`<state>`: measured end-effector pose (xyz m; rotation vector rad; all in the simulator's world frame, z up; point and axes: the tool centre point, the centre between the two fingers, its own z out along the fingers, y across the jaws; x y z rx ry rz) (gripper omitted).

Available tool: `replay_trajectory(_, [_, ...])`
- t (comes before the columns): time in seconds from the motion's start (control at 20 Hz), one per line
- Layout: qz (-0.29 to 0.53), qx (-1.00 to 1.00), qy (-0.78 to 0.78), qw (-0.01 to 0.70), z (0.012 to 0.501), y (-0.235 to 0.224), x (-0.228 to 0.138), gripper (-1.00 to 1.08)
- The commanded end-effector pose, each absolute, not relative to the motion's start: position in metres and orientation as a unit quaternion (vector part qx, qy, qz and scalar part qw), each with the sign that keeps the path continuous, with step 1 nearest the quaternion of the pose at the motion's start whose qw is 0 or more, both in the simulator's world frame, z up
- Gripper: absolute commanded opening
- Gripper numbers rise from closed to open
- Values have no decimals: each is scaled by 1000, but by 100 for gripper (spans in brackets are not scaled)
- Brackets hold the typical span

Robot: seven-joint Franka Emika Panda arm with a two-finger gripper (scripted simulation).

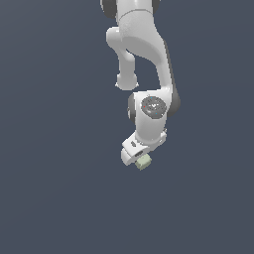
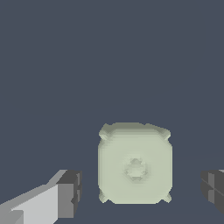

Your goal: Pick up the object and move it to a goal position.

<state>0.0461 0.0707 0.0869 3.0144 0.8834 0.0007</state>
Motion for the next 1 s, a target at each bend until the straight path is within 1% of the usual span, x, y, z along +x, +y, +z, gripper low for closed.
replay_trajectory(0.0, [0,960,281,0,80,71,46,100])
replay_trajectory(0.35, [0,959,284,0,44,71,45,100])
replay_trajectory(0.6, [0,959,284,0,39,71,46,100])
replay_trajectory(0.65, [0,959,284,0,39,71,46,-100])
replay_trajectory(0.95, [0,959,284,0,39,71,46,-100])
